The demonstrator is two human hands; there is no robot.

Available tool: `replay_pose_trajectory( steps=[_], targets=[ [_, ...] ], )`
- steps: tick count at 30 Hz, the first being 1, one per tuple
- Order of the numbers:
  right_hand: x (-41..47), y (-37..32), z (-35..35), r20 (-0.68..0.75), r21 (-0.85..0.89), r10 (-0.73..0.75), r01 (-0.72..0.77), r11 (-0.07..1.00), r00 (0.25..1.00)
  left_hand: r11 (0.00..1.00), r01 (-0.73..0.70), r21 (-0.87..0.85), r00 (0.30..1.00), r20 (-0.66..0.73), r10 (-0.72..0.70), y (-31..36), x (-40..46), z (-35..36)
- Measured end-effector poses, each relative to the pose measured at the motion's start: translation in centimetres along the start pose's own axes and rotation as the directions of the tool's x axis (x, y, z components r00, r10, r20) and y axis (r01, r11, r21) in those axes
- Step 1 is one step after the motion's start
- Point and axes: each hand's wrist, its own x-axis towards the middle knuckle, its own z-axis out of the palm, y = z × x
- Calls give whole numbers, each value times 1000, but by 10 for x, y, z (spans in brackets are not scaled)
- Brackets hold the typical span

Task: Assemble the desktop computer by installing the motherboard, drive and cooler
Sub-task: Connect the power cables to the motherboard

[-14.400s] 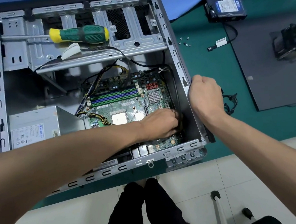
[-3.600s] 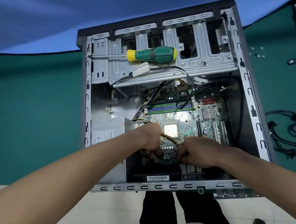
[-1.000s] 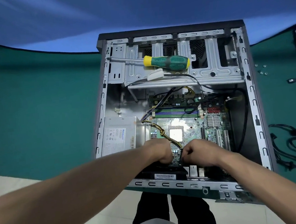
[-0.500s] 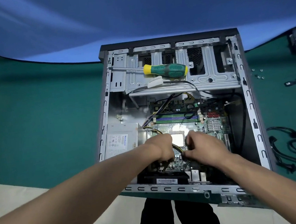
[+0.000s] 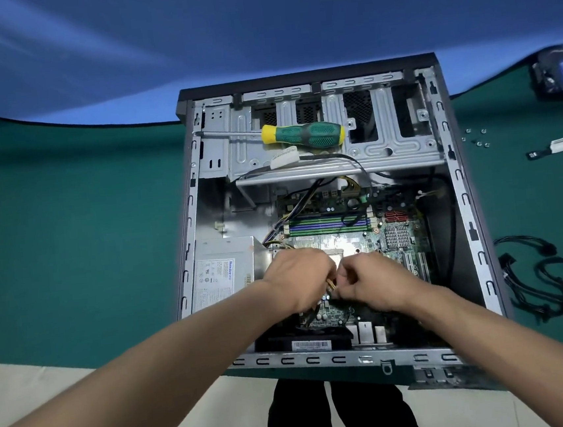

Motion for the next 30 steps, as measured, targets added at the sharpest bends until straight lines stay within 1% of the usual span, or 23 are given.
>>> replay_pose_trajectory(
  steps=[2,3,7,13,17,19,22,24,28,30],
  targets=[
    [-3,1,1,79,156,1,-13,988,997,1000,17,-23,1000,13,-16,0,-1,-6],
    [-4,1,1,100,193,8,-27,981,995,999,16,-38,999,36,-14,-1,-1,-8],
    [-3,2,-1,92,302,42,-68,951,995,990,61,-130,991,129,-44,-6,-3,-14],
    [2,-3,-4,74,381,30,-56,923,997,973,112,-202,986,143,-84,-5,-5,-7],
    [3,-3,-3,118,390,22,-67,919,993,952,151,-266,980,166,-109,-6,-5,-8],
    [4,-3,-1,141,372,8,-61,926,990,970,126,-206,977,196,-85,-8,-7,-10],
    [3,-7,4,160,346,-15,-42,937,987,999,43,29,956,289,-49,-6,-12,-10],
    [4,-8,9,168,316,1,-55,947,986,992,27,122,944,325,-65,-3,-13,-8],
    [9,-7,16,168,224,29,-67,972,985,987,36,159,949,305,-83,-1,-11,-7],
    [10,-6,18,185,212,26,-66,975,982,986,50,161,950,296,-97,-1,-9,-6]
  ],
)
